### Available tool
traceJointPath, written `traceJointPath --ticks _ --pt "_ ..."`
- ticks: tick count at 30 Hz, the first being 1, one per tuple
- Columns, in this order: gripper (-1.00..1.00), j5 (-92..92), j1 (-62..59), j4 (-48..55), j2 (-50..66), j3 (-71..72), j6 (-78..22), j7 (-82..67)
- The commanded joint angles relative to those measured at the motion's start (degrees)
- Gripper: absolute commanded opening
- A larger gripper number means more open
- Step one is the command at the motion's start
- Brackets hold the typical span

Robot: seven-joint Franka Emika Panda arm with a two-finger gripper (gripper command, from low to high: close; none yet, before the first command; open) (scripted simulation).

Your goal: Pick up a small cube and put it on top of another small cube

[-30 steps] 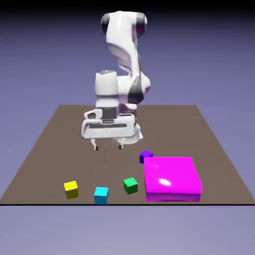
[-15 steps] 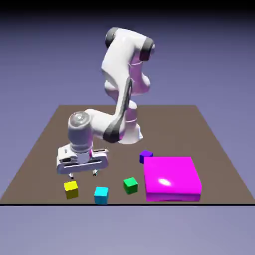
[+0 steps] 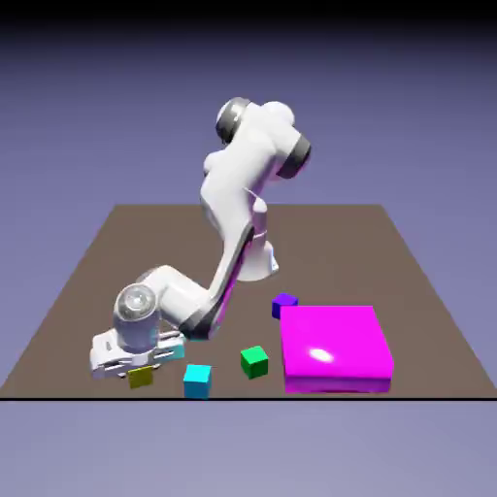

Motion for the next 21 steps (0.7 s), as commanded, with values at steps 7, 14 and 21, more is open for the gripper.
traceJointPath --ticks 7,14,21 --pt "-1.0 -16.1 4.3 -3.5 -13.2 8.1 -1.8 4.1" --pt "-1.0 -20.3 3.3 -7.7 -12.6 13.3 5.9 4.9" --pt "1.0 -21.9 5.6 -5.2 -17.6 11.8 -1.6 5.5"
